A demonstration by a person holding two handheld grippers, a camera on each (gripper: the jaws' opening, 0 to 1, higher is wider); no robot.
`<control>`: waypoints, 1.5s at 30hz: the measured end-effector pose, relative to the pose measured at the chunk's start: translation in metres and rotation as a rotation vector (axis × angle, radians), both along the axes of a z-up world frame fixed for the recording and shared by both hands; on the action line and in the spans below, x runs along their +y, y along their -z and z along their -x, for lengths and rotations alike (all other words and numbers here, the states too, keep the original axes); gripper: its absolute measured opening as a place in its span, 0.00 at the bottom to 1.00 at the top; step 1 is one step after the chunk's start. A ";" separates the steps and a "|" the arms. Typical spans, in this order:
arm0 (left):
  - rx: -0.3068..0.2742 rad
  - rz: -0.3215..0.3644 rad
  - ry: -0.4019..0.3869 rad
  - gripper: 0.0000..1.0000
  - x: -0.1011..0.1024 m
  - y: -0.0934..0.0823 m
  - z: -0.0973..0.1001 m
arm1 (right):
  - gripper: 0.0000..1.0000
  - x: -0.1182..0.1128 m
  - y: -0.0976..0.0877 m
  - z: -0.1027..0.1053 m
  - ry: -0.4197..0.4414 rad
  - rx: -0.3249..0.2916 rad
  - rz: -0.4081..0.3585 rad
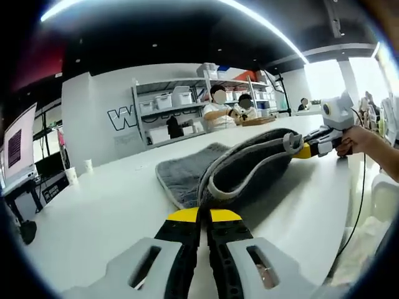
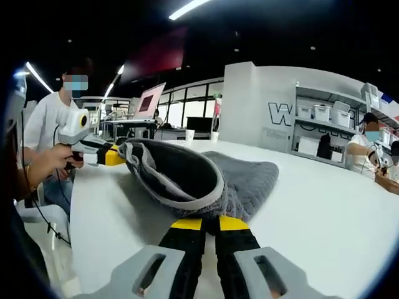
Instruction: Open the folded towel by lifting each exposed corner and separating the folded layers until the towel lies flat within the target outline without major curled edges
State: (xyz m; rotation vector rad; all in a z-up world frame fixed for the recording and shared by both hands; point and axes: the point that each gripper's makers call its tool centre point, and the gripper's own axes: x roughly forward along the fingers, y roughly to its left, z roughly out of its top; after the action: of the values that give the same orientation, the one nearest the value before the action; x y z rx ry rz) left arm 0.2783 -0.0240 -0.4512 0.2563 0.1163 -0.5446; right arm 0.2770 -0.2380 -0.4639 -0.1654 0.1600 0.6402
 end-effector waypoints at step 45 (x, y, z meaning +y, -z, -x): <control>0.030 0.017 -0.011 0.00 0.018 0.003 0.020 | 0.07 -0.012 0.013 0.012 0.039 0.034 0.116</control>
State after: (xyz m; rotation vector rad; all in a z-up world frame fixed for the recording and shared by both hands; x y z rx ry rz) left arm 0.2588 -0.0063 -0.4538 0.2314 0.1420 -0.5383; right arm 0.2648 -0.2503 -0.4769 -0.2633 0.2326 0.5953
